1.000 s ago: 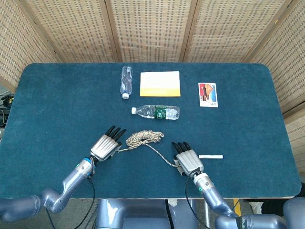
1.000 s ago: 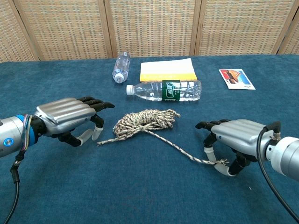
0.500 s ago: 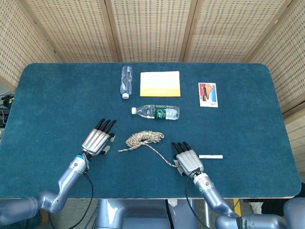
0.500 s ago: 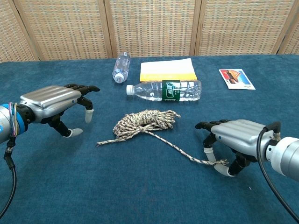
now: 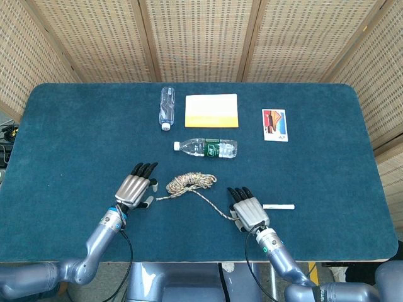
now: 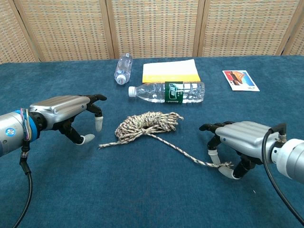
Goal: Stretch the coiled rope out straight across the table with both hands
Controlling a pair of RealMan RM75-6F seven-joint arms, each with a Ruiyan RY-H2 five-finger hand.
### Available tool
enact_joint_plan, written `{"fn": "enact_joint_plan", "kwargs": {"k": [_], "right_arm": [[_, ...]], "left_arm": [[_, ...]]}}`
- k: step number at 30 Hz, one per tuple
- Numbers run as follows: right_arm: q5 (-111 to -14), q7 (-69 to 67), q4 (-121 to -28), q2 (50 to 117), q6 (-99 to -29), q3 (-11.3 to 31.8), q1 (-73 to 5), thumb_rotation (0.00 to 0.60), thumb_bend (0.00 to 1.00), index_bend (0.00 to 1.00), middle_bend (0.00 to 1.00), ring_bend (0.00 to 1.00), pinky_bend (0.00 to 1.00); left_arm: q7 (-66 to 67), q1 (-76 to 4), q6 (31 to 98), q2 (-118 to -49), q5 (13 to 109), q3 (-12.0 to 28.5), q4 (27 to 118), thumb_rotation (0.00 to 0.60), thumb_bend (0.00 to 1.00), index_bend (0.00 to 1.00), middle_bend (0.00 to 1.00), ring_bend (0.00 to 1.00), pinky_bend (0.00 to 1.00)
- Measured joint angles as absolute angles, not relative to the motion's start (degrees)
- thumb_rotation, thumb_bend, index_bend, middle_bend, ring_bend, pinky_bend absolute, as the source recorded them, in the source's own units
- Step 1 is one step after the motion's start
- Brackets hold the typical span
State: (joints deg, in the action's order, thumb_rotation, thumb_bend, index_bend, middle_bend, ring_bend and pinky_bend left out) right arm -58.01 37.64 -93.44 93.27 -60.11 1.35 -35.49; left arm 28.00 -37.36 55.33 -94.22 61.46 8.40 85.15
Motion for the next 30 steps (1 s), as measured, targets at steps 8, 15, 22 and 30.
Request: {"fn": "enact_joint_plan", "kwargs": {"k": [8,15,22,30], "right_arm": [[-58.38,36.89,-93.48,92.94,-60.07,1.28,-35.28,0.600,0.42,0.59,0.00,0.00,0.00],[-58.76,36.41,-93.29,92.89,-59.93,1.27,-35.18,0.600,0.42,0.59,0.00,0.00,0.00],[-58.99,36.44,-93.65,92.75,-59.96,1.32,-35.19,0.600,0.42,0.59,0.00,0.00,0.00],[-59.18,36.61,-94.03,92.68,-60.10,1.36,-35.18,0.600,0.42,0.59,0.00,0.00,0.00]], "left_arm": [[34.32,-38.23,56.73,-95.36,54.20,8.77,87.18,0.600,0.41,0.47,0.00,0.00,0.00],[36.24,-39.10,58.22,-97.20,51.08,8.56,87.13,0.600,0.41,0.47,0.00,0.00,0.00],[35.82,-39.77,58.19,-98.27,50.60,8.22,86.26,0.600,0.42,0.48,0.00,0.00,0.00],[35.56,-40.31,58.26,-99.25,50.01,8.13,84.99,0.600,0.43,0.48,0.00,0.00,0.00]]}}
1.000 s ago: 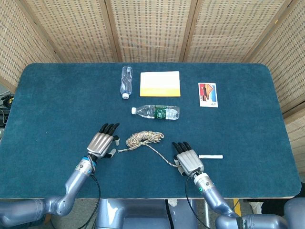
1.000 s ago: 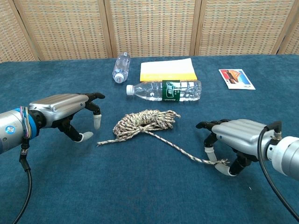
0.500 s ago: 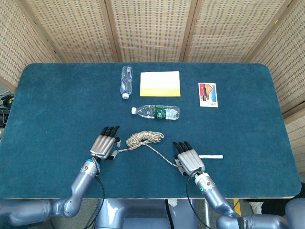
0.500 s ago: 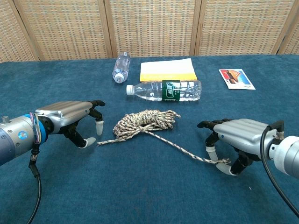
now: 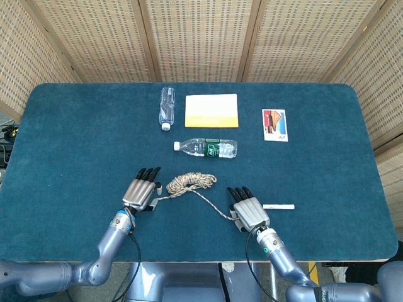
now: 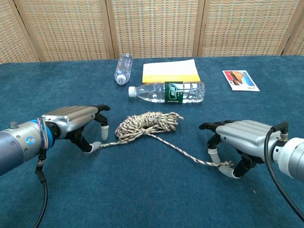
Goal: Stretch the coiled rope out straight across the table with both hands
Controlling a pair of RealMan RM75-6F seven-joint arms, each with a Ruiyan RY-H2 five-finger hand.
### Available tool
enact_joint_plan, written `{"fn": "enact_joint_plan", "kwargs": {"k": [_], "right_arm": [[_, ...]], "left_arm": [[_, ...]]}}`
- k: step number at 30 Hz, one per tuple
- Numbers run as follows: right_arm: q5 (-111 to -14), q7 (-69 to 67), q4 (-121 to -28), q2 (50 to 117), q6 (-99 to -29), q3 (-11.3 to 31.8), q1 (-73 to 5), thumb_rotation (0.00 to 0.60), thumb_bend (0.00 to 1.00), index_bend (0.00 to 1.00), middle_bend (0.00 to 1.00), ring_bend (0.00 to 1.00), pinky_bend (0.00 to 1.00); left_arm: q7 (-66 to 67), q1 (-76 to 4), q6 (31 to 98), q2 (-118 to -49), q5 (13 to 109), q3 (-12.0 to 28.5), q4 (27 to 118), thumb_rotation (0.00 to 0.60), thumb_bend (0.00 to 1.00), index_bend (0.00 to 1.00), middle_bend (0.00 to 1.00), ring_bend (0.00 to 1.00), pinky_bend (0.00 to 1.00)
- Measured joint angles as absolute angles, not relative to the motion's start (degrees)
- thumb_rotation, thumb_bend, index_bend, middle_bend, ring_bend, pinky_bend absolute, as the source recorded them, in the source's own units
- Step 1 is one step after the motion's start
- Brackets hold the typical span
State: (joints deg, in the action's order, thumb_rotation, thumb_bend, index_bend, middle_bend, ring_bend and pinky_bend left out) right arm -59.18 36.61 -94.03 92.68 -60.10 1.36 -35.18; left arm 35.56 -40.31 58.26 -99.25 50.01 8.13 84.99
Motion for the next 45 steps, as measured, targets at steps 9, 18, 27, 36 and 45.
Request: {"fn": "enact_joint_plan", "kwargs": {"k": [9,18,27,36,45], "right_arm": [[-59.38,36.36,-94.34,92.55,-60.31,1.60,-35.15,0.600,0.42,0.59,0.00,0.00,0.00],[-60.02,35.93,-94.51,92.50,-60.59,1.82,-35.06,0.600,0.42,0.59,0.00,0.00,0.00],[-59.81,36.33,-94.83,92.36,-60.65,1.89,-35.09,0.600,0.42,0.59,0.00,0.00,0.00],[-59.64,36.52,-94.95,92.34,-60.59,1.84,-35.11,0.600,0.42,0.59,0.00,0.00,0.00],[-59.66,36.35,-94.73,92.40,-60.52,1.71,-35.02,0.600,0.42,0.59,0.00,0.00,0.00]], "left_arm": [[34.99,-40.64,57.94,-99.89,49.49,7.97,84.05,0.600,0.44,0.49,0.00,0.00,0.00],[35.14,-40.89,58.17,-100.22,49.22,7.60,83.77,0.600,0.46,0.51,0.00,0.00,0.00],[35.08,-41.16,58.13,-100.54,48.68,7.65,83.29,0.600,0.46,0.51,0.00,0.00,0.00],[35.24,-41.38,58.22,-100.59,48.79,7.37,83.50,0.600,0.46,0.51,0.00,0.00,0.00],[35.34,-41.56,58.30,-101.24,48.62,7.24,82.71,0.600,0.46,0.51,0.00,0.00,0.00]]}}
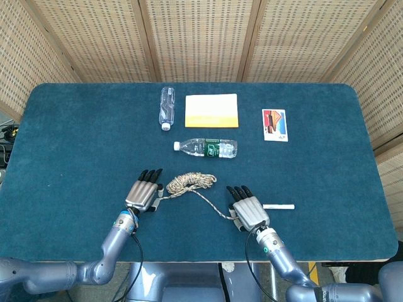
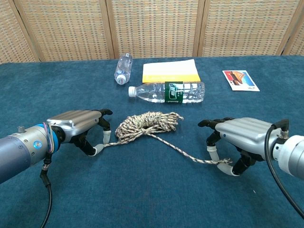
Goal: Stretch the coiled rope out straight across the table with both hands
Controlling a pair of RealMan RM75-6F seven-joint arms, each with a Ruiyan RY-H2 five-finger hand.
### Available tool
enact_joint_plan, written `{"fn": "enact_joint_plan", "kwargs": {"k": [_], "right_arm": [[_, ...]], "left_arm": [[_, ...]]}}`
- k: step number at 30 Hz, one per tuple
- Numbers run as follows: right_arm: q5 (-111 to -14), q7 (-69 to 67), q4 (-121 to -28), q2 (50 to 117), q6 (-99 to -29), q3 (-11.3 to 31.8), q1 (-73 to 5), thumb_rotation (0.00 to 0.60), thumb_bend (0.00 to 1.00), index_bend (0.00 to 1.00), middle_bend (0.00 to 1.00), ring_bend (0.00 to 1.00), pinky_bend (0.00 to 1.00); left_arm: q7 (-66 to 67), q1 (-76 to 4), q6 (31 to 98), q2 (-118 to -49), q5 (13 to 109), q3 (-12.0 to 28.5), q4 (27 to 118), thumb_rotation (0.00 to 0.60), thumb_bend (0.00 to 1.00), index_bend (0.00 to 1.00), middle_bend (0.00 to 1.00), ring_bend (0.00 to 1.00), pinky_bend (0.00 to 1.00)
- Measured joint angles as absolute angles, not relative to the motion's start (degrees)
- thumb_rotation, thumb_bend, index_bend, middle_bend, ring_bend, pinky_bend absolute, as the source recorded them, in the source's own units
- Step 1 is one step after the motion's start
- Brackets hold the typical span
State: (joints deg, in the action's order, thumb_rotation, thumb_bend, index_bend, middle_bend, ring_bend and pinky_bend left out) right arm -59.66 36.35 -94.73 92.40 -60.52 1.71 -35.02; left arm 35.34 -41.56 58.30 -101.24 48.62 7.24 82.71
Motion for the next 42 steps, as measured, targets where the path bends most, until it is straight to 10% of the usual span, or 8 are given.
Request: {"fn": "enact_joint_plan", "kwargs": {"k": [16,42], "right_arm": [[-59.89,35.79,-94.40,92.27,-60.31,1.59,-34.85,0.600,0.42,0.59,0.00,0.00,0.00],[-60.19,35.14,-94.68,91.68,-60.33,1.91,-34.66,0.600,0.42,0.59,0.00,0.00,0.00]], "left_arm": [[35.60,-41.45,58.98,-102.11,49.69,6.82,82.09,0.600,0.37,0.51,0.00,0.00,0.00],[37.53,-41.47,60.25,-101.96,48.40,7.61,81.97,0.600,0.50,0.67,0.00,0.00,0.00]]}}
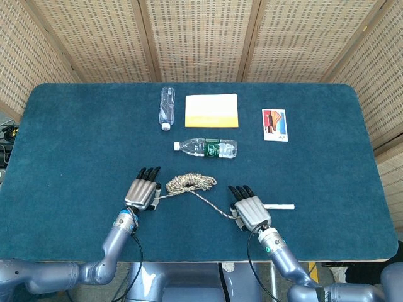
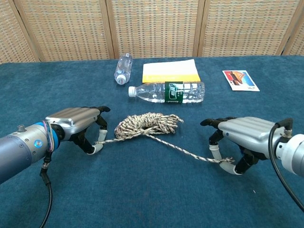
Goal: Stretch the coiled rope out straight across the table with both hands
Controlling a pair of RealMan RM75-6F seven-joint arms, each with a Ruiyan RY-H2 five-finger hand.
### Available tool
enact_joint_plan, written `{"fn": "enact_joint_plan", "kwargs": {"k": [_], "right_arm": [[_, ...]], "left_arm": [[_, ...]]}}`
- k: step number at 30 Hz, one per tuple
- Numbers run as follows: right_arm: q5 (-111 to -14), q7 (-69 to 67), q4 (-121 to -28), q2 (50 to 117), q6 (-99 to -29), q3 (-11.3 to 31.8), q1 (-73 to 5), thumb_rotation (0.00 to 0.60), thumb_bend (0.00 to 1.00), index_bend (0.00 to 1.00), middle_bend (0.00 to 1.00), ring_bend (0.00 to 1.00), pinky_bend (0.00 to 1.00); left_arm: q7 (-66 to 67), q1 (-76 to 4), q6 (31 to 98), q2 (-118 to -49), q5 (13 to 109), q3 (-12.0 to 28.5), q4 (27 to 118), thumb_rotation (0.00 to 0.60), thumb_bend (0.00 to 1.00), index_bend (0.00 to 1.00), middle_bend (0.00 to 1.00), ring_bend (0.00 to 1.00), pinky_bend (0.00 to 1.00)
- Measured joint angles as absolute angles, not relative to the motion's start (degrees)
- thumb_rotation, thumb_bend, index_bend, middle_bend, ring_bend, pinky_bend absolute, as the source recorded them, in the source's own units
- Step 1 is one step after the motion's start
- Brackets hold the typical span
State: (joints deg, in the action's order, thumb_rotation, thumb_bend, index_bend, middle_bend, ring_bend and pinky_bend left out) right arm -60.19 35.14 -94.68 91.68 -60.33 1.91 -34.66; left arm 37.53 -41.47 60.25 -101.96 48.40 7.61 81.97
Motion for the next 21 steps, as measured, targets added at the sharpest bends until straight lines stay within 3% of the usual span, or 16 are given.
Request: {"fn": "enact_joint_plan", "kwargs": {"k": [14,21], "right_arm": [[-59.72,35.11,-95.03,86.51,-63.05,5.12,-34.72,0.600,0.42,0.62,0.00,0.00,0.00],[-57.90,35.16,-92.92,82.47,-63.93,5.65,-33.73,0.600,0.42,0.62,0.00,0.00,0.00]], "left_arm": [[40.30,-41.44,62.31,-87.60,48.15,9.39,90.61,0.600,0.52,0.77,0.00,0.00,0.00],[37.91,-40.17,62.22,-81.43,48.99,9.21,90.77,0.600,0.53,0.79,0.00,0.00,0.00]]}}
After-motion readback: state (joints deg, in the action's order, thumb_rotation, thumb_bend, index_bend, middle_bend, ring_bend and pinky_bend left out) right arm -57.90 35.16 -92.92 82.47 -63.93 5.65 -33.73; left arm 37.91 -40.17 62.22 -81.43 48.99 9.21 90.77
